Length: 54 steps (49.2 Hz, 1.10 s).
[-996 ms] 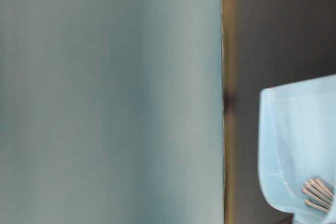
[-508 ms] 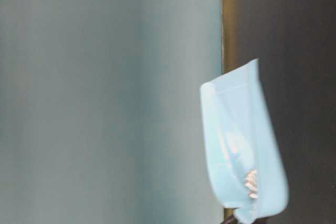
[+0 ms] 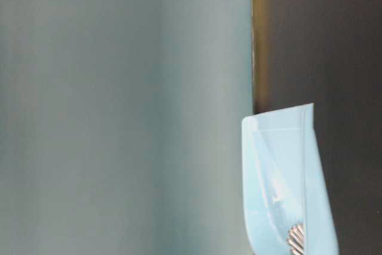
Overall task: Hold the dustpan with the left arm, while a human hand uses a hand brush to gather screws into the dustpan.
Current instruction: 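Keep holding the dustpan with the left gripper as the brush is set down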
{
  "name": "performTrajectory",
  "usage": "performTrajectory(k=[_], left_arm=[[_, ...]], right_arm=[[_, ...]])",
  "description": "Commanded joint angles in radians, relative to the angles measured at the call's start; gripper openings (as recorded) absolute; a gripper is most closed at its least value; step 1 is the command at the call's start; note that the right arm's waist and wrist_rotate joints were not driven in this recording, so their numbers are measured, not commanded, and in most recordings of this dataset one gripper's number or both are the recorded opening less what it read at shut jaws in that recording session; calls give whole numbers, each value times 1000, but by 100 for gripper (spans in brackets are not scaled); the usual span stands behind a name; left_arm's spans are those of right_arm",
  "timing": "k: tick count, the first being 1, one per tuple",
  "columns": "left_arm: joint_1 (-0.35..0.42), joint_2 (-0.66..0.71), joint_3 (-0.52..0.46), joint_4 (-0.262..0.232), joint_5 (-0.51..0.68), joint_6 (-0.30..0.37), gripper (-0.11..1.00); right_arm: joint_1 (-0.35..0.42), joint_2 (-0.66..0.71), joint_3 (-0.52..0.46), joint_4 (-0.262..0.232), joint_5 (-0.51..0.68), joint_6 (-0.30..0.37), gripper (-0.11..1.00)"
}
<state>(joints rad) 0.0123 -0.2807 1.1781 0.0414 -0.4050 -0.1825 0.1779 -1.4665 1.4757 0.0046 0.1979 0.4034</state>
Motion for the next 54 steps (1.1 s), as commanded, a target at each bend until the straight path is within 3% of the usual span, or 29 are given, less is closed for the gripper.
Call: performTrajectory(k=[1, 31, 54], left_arm=[[-3, 20, 3, 3, -6, -2, 31], [-5, 176, 17, 3, -158, -3, 31], [-5, 178, 14, 3, -164, -2, 31]], right_arm=[[0, 3, -5, 0, -6, 0, 0], [0, 3, -3, 0, -6, 0, 0], [0, 3, -3, 2, -6, 0, 0]])
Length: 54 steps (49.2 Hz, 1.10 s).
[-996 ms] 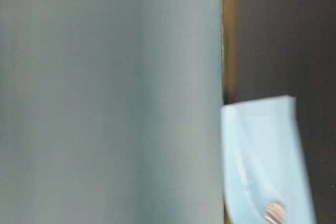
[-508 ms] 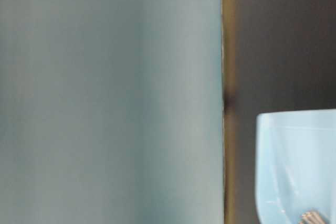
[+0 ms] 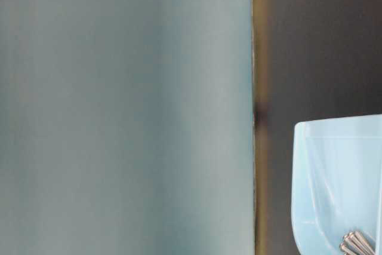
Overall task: Hold the dustpan with the left arm, while a human hand uses a hand brush to gather screws into the dustpan.
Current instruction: 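Keep holding the dustpan with the left gripper as the brush is set down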
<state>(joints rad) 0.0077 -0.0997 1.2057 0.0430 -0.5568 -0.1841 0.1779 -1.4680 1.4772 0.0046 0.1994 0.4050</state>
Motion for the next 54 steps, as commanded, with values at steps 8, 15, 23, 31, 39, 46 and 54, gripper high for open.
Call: performTrajectory(k=[8, 15, 23, 31, 39, 46, 54], left_arm=[[-9, -2, -18, 2, -12, 0, 31], [-17, -2, -17, 2, -14, 0, 31], [-20, -2, -15, 2, -12, 2, 31], [-20, -2, -17, 2, -14, 2, 31], [-26, 0, -17, 2, -12, 3, 31], [-29, 0, -15, 2, -12, 3, 31], [-31, 0, -15, 2, -9, 3, 31]], right_arm=[[0, 3, -6, 2, -8, -2, 0], [0, 3, -6, 2, -8, -2, 0], [0, 3, -6, 2, -8, -2, 0], [0, 3, -6, 0, -6, 0, 0], [0, 3, -6, 2, -8, -2, 0], [0, 3, -5, 2, -8, -2, 0], [0, 3, -5, 2, -8, -2, 0]])
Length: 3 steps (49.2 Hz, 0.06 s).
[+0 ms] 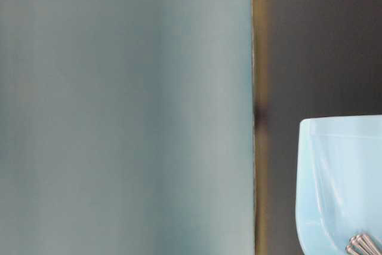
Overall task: Hold the dustpan with the left arm, while a human hand uses a hand brush to gather screws into the dustpan.
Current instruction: 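Keep holding the dustpan with the left gripper as the brush is set down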
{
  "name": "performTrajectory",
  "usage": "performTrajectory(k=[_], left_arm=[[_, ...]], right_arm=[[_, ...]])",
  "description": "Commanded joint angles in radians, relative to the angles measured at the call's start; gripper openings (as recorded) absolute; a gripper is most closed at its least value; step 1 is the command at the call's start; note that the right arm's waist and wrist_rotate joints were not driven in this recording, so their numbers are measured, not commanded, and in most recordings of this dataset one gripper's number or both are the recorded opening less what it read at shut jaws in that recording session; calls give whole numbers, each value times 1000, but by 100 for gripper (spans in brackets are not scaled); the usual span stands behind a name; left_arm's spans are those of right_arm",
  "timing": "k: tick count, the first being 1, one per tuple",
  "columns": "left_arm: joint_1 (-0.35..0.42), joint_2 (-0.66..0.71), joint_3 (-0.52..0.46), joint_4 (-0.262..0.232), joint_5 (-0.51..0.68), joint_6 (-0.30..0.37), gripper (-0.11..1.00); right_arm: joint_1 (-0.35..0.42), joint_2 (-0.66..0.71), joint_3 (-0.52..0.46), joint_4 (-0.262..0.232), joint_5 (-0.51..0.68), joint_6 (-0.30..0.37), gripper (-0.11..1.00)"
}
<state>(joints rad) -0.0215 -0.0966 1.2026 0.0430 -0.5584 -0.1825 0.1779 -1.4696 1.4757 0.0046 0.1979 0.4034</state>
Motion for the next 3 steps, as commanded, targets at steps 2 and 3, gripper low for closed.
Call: performTrajectory(k=[2, 3], left_arm=[[-2, -3, -14, 2, -8, 2, 31], [-2, -3, -14, 2, -8, 2, 31]], right_arm=[[0, 5, -3, 2, -6, 2, 0], [0, 5, -5, 2, -6, 0, 0]])
